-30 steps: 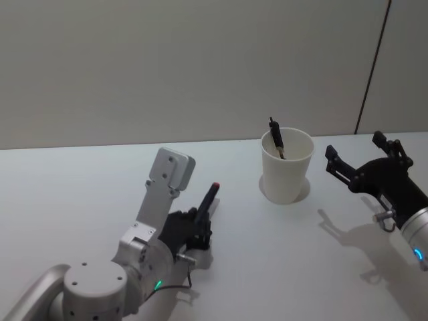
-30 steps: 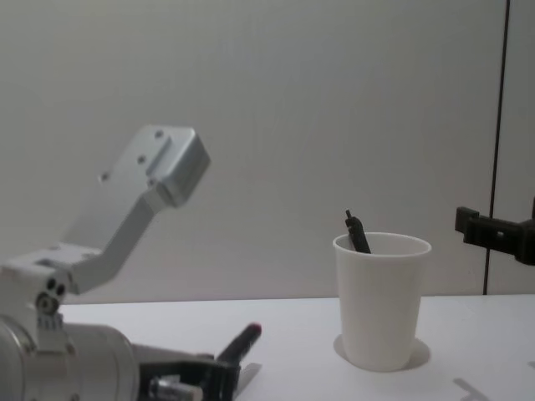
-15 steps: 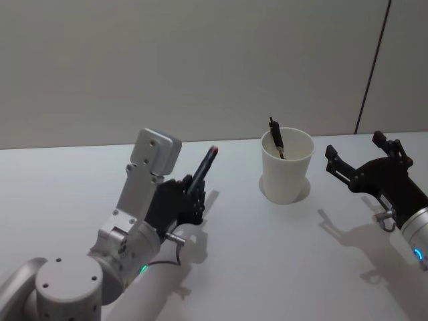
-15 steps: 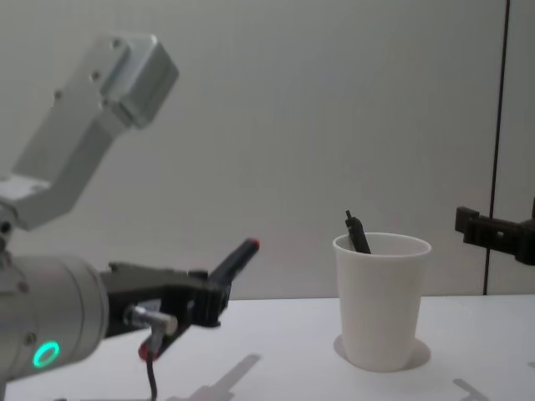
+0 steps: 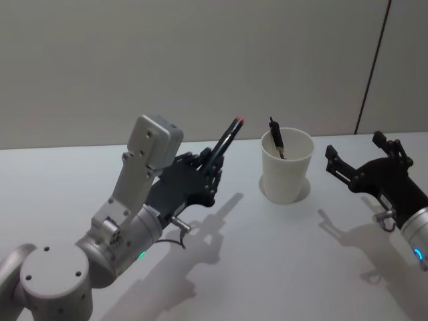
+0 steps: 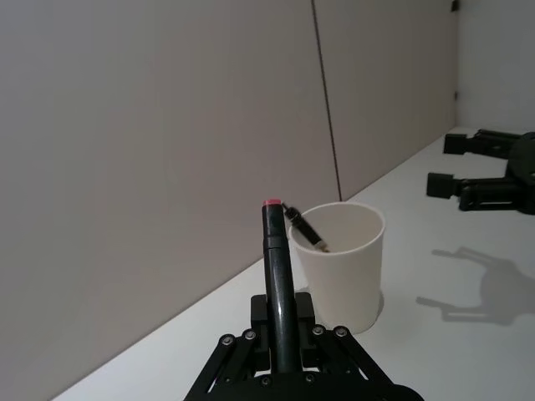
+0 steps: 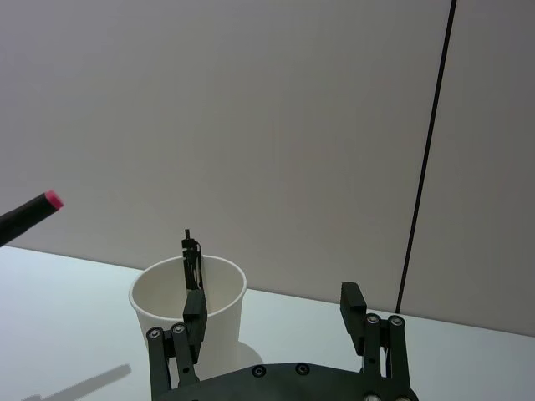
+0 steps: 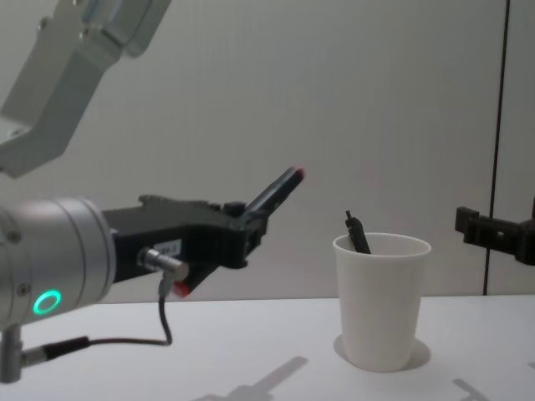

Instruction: Place the pen into the pen holder.

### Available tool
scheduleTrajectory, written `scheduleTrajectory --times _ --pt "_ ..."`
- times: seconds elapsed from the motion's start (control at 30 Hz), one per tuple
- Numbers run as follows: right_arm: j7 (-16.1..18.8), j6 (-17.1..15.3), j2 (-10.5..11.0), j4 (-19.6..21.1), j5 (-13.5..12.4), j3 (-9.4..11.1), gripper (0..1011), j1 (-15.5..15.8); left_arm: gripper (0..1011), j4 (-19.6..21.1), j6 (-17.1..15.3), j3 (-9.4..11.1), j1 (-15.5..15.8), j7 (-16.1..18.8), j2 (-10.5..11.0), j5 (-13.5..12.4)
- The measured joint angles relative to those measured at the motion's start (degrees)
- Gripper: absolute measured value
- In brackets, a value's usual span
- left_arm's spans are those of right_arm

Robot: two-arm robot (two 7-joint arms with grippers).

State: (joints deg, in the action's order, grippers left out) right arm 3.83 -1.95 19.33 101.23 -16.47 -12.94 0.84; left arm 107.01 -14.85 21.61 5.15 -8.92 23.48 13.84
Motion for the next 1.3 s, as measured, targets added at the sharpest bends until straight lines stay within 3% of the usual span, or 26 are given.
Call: scheduleTrajectory --times 0.37,0.8,1.3 --pt "0.0 0.0 0.0 0.0 0.0 0.0 1001 0.0 186 -3.0 5.42 0.63 3.22 -9.67 -1.77 -1.15" --pt "0.0 0.0 0.0 0.0 0.0 0.0 1001 0.0 186 -7.56 9.11 2.05 7.29 -19.49 -4.98 -1.46" --pt "0.0 0.0 0.0 0.0 0.0 0.0 1001 0.0 186 -10.78 11.41 2.84 9.81 -24.48 -7.01 -0.06"
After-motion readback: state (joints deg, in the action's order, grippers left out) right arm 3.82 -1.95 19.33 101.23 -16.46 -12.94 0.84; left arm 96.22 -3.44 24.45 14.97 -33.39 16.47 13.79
